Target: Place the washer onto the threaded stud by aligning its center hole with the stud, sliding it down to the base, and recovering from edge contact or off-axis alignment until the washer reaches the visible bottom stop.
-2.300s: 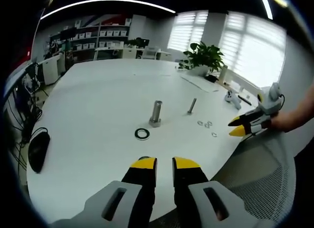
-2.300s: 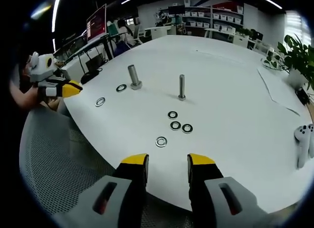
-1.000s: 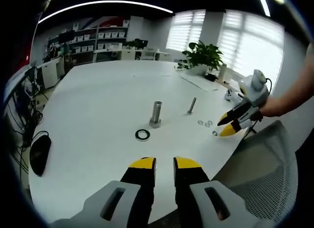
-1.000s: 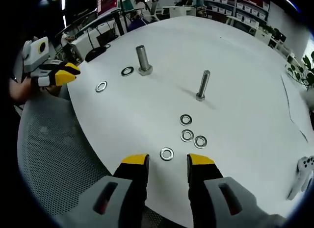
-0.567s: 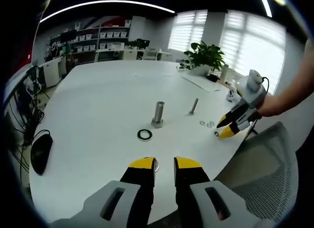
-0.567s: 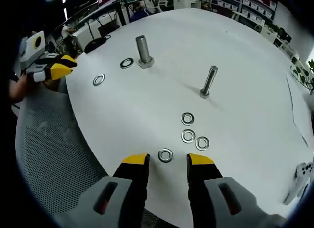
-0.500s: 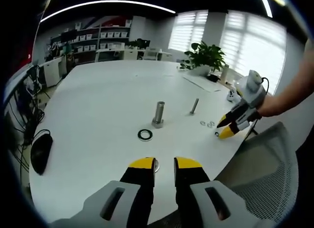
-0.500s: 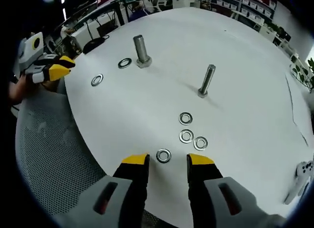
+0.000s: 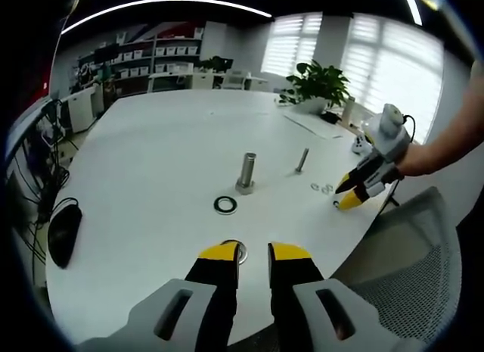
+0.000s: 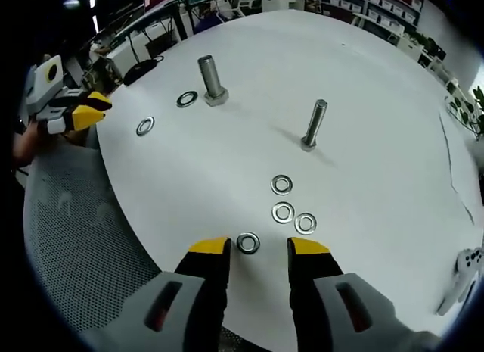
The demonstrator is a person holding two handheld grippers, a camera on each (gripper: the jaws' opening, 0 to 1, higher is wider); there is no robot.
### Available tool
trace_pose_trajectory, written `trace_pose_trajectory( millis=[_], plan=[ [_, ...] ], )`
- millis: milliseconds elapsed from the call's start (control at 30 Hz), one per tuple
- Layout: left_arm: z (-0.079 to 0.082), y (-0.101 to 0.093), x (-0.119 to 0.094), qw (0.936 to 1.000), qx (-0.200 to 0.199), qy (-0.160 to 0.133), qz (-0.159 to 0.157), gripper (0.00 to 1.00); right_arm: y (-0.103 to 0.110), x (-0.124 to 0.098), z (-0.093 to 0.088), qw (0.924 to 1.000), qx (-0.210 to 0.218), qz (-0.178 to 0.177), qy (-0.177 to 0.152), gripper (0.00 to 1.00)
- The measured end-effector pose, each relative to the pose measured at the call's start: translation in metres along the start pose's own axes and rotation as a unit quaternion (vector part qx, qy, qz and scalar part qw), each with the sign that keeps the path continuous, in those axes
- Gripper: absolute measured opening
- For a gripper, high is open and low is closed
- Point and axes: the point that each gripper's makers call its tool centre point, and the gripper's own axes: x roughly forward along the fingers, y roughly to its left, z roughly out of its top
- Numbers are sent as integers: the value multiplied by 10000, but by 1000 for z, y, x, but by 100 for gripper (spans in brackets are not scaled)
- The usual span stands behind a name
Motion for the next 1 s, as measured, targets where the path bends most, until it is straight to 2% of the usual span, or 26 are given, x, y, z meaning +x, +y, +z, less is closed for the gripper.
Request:
trace_pose_trajectory(
  millis=[567,1000],
  plan=[
    [-1,0,1,10000,11,30,-21,13,1,2,2,9996,-259,-57,115,32],
    [-2,1,0,10000,-10,37,5,13,2,2,-1,9973,-673,-58,284,32]
  ],
)
